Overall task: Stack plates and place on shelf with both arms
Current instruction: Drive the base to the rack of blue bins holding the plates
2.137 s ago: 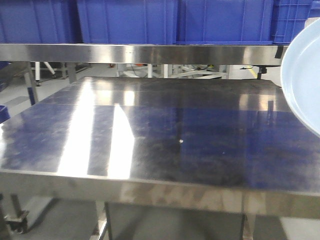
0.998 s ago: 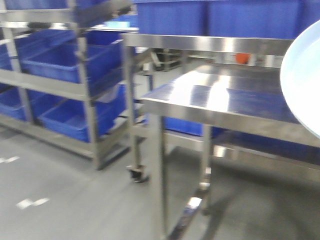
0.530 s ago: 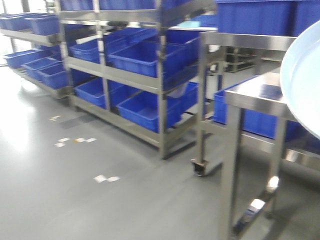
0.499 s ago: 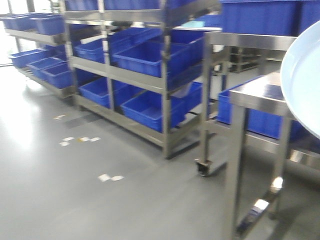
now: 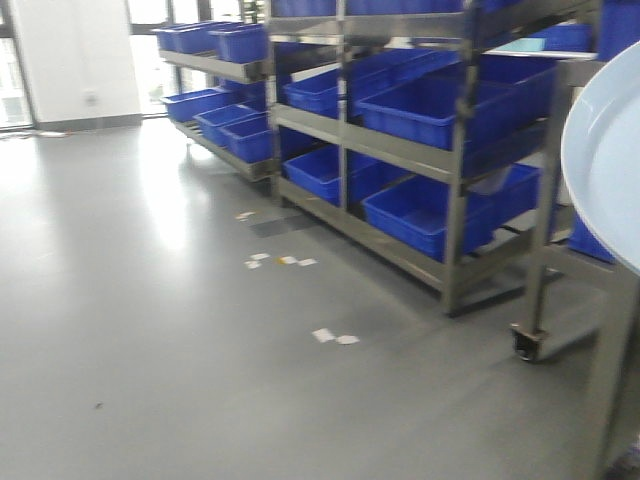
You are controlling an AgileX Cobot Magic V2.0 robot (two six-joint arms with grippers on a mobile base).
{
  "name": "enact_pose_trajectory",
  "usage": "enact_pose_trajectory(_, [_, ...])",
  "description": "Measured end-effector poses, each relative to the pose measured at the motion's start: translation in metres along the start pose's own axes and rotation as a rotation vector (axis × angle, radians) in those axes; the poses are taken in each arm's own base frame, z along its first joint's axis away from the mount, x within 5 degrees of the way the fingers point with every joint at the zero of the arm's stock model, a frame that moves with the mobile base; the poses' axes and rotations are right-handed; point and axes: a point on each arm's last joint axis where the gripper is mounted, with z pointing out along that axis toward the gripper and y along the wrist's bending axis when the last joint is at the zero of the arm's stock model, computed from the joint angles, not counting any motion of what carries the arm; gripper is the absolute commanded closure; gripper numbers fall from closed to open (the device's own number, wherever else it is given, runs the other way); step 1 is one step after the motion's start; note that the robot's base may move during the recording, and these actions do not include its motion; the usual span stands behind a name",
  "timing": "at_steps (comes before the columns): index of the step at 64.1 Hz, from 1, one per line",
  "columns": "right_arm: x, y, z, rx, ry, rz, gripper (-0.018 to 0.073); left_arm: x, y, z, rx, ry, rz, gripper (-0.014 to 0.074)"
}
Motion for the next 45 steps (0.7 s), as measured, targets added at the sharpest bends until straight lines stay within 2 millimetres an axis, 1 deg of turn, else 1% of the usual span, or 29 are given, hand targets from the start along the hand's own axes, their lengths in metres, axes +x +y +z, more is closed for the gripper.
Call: enact_pose_trajectory(45, [0.0002, -0.0001, 0.0, 0.001, 0.002, 0.0, 0.053, 0.0, 0.0, 0.0, 0.0, 0.0, 0.0, 0.0511])
